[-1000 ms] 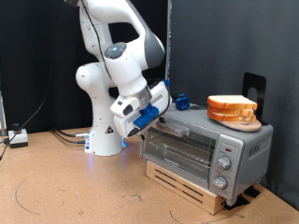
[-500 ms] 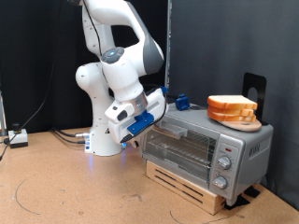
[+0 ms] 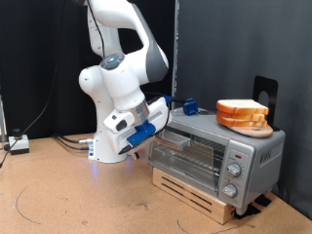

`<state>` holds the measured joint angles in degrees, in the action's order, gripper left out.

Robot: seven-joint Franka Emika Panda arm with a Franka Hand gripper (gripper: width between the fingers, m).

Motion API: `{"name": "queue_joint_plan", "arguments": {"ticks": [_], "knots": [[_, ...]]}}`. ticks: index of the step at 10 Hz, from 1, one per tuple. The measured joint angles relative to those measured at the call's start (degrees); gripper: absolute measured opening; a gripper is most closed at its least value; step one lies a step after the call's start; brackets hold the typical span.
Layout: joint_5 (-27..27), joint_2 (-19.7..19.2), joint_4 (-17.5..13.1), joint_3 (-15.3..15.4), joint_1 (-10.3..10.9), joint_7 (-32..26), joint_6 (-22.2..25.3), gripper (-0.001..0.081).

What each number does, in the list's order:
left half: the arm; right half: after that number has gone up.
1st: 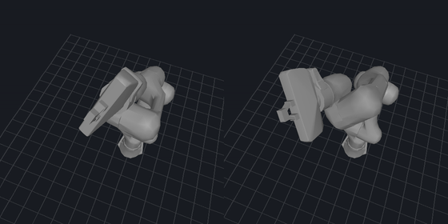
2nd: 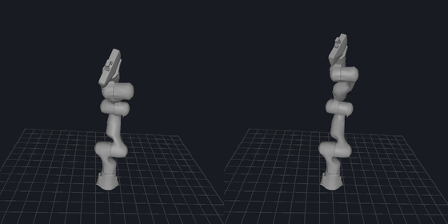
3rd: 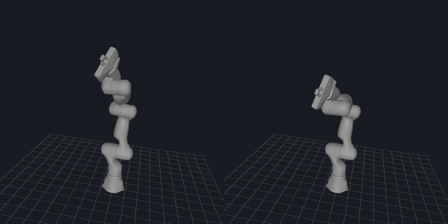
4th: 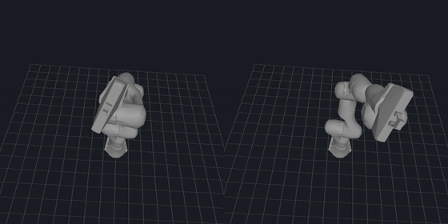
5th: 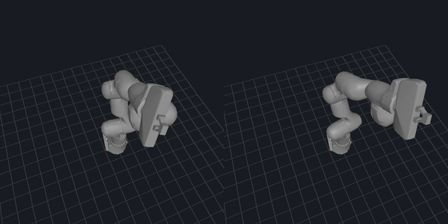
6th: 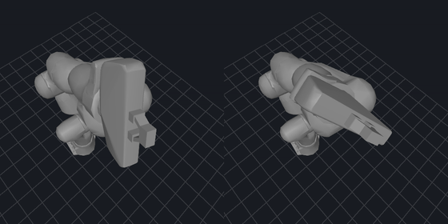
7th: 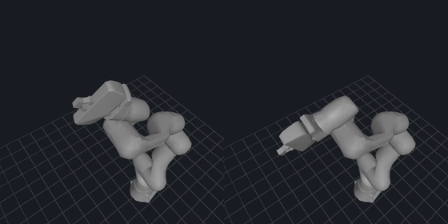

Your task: Make a piece of toast with the oven

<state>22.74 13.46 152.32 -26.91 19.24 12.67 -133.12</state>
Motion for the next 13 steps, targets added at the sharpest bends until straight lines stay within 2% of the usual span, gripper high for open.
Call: {"name": "queue_joint_plan", "arguments": {"ticks": [5, 13], "knots": [[-0.2, -1.0, -0.4, -1.5, -0.3, -1.5, -0.1, 0.0807], [-2.8, -4.1, -0.7, -2.2, -1.5, -5.0, -5.7, 0.0807]]}}
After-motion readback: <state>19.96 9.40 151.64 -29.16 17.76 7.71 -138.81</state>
